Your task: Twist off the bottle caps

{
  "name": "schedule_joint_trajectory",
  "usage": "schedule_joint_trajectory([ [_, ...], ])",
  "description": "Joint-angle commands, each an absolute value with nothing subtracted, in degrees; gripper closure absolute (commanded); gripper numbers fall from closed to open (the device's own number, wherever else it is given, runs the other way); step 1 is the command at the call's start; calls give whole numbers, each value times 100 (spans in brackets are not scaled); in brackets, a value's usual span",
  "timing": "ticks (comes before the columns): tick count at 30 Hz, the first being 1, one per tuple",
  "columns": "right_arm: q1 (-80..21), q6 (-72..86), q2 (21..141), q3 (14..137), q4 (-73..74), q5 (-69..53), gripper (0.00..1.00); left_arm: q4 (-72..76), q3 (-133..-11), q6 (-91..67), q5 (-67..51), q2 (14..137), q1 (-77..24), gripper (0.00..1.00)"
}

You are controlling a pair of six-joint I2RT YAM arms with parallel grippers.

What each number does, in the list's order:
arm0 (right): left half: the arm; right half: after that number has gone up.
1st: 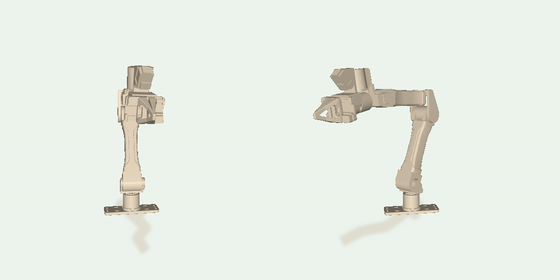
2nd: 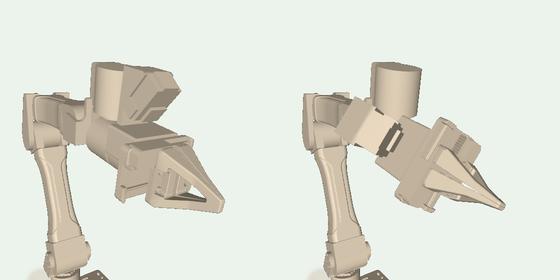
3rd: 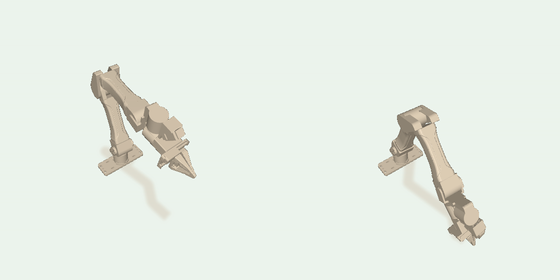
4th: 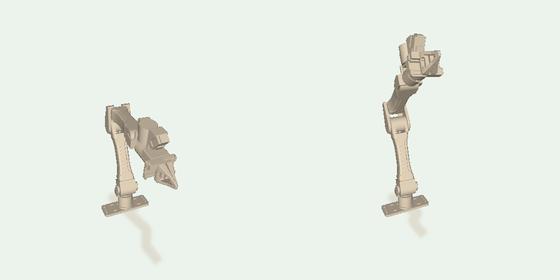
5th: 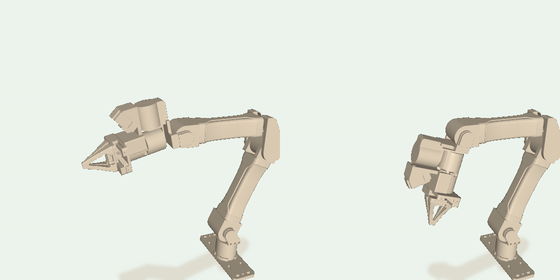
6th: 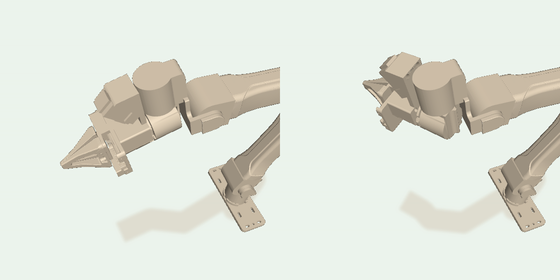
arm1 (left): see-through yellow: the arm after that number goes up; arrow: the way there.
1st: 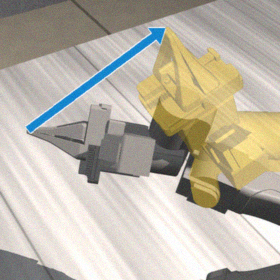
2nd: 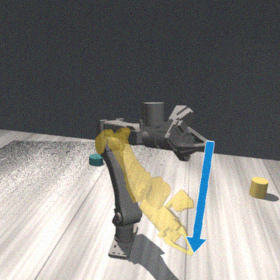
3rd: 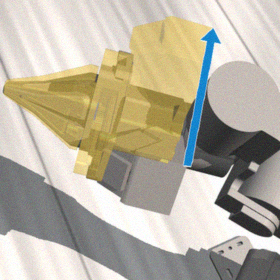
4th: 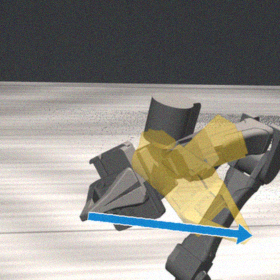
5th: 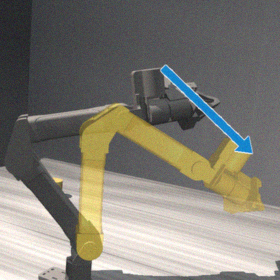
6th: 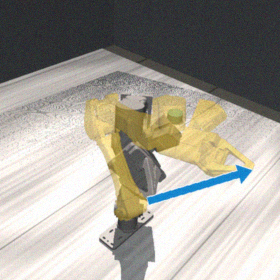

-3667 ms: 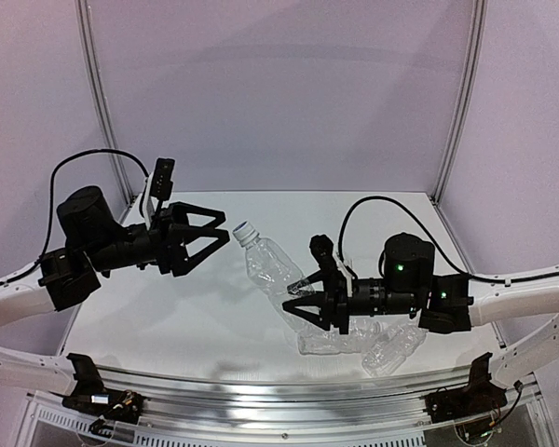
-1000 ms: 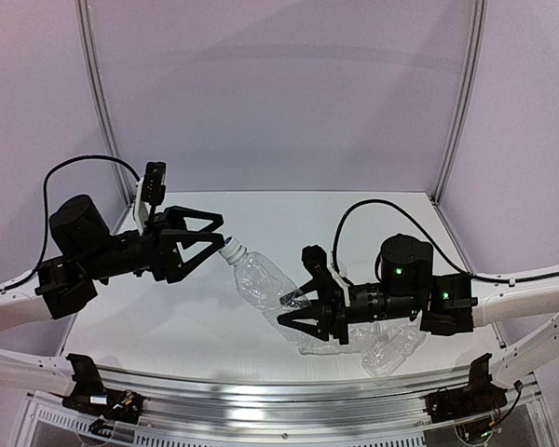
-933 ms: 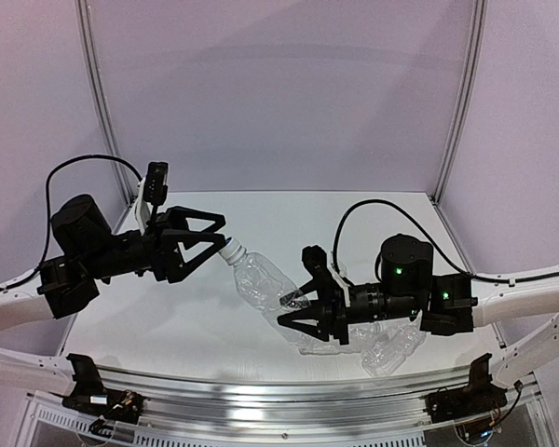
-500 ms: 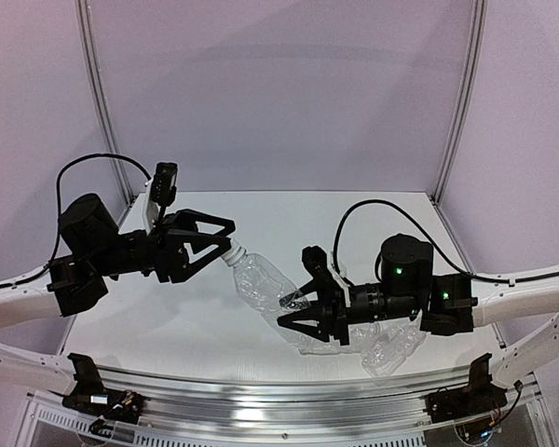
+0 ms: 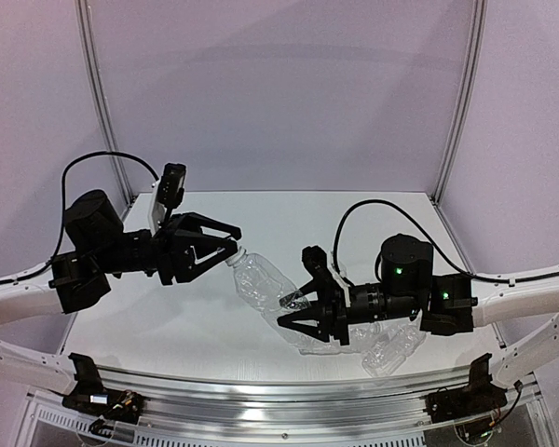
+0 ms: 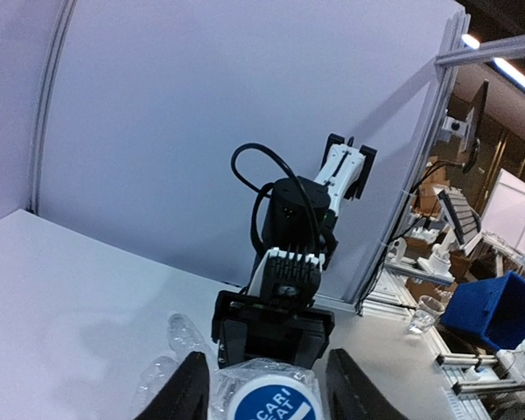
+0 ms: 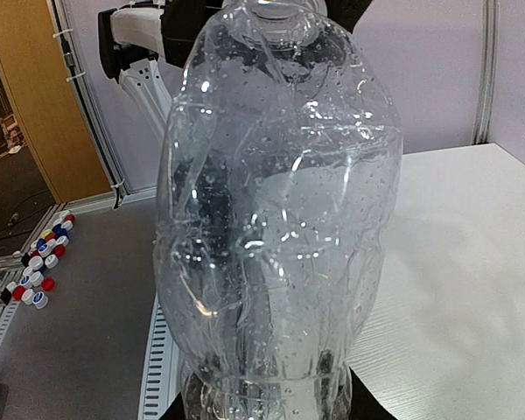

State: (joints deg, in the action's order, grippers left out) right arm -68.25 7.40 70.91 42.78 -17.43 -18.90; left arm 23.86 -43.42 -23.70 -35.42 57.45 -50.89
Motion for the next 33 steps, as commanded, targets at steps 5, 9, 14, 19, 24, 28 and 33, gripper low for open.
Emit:
schedule_joint_trajectory([
  [5,-6852,805,7037,4270,-1784,-1899,96,1943,-4634,-2181,-3238,5815,-5176,82],
  [9,-6857,872,7065,4320,-1666,-1094,96,1381,-4903,-2345,-2501,5924,-5274,81],
  [14,-7057,1019,7564,4782,-893,1859,100,846,-5044,-3094,-441,6207,-5521,79],
  [19,-7104,1062,8206,5315,-302,2686,100,700,-4968,-3853,478,6475,-5528,76],
  [24,-7106,1051,8198,5297,-383,2359,100,836,-4973,-3926,414,6684,-5512,70],
  [28,-7110,967,8047,5177,-504,2066,100,931,-4946,-3879,199,6662,-5465,53],
  [33,-7106,840,7913,5078,-648,1264,100,937,-4806,-3334,-55,6196,-5393,26],
])
